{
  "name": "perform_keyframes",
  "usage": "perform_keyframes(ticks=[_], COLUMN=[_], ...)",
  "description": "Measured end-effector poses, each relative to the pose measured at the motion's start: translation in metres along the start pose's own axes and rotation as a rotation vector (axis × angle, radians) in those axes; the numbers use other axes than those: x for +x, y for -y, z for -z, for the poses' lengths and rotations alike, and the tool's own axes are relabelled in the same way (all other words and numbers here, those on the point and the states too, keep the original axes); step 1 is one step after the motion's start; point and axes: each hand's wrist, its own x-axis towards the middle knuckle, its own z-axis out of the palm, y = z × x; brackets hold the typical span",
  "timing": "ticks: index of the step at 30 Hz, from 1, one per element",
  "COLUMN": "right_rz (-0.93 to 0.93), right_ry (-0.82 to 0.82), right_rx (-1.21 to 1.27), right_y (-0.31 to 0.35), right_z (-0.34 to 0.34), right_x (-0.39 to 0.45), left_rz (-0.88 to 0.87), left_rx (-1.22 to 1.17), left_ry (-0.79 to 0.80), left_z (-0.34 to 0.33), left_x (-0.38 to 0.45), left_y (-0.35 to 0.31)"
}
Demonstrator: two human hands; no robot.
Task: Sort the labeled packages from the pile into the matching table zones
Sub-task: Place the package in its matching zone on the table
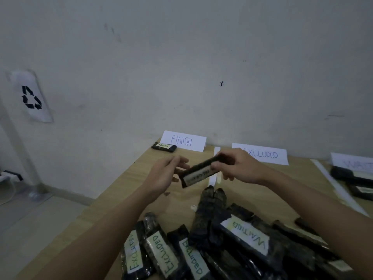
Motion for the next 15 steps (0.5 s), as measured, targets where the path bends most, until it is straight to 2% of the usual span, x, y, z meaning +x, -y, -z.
perform_keyframes(ticks=[5, 12, 15], right_rz=[-0.193, -0.209, -0.193], right_ry=[-0.153, -0.312, -0.48], right_rx=[0.225, 0.43, 0.472], right_y=[-0.01, -0.01, -0.008], right_z=[0.023, 0.049, 0.055], right_x=[-0.027, -0.064, -0.076], left_rz=[0.0, -0.01, -0.004], left_rx=[-0.142, -0.18, -0.172], left_ry=[0.154, 0.232, 0.281], left_z=[-0.028, -0.063, -0.075], left_x=[-0.007, -0.01, -0.011], left_y=[-0.025, -0.051, -0.058])
